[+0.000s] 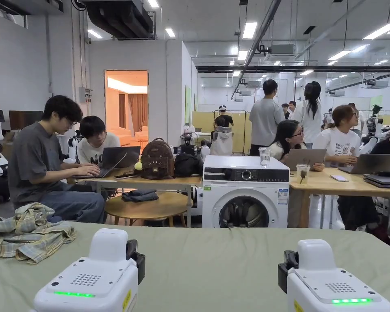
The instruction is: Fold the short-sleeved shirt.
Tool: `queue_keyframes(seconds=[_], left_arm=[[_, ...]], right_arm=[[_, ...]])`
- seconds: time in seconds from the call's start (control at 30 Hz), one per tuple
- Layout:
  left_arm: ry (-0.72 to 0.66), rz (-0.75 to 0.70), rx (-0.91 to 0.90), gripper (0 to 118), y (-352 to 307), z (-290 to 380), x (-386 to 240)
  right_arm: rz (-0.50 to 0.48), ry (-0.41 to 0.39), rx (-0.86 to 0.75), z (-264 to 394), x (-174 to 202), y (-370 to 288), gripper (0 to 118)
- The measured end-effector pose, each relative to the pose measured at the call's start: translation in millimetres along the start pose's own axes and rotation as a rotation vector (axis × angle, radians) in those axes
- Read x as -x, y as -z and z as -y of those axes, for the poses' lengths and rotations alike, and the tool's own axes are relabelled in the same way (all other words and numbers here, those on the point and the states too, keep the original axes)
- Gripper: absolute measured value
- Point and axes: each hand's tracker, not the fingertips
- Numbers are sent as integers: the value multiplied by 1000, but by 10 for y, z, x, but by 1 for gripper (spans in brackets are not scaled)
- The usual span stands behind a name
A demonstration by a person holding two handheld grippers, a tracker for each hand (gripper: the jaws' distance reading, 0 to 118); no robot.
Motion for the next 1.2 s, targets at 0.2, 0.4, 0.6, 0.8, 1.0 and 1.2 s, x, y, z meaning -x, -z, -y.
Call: queue_keyframes(seconds=[0.2, 0.4, 0.6, 0.8, 1.0, 1.2], left_arm=[[-2, -8, -4, 0, -8, -22, 3], [1, -9, -3, 0, -11, -6, -3], [6, -19, 1, 0, 2, 4, 8], [-15, -15, -1, 0, -4, 6, 30], [-5, -13, 6, 0, 8, 23, 8], [-7, -10, 9, 0, 24, 30, 31]], right_arm=[[9, -20, -11, -10, 15, -8, 0], [6, -32, -13, -17, 37, 0, 0], [5, -26, -11, -3, 38, 2, 0], [8, -25, -6, 8, 26, -1, 0], [3, -21, -7, 0, 35, 18, 0], [4, -30, -9, 11, 56, 29, 0]])
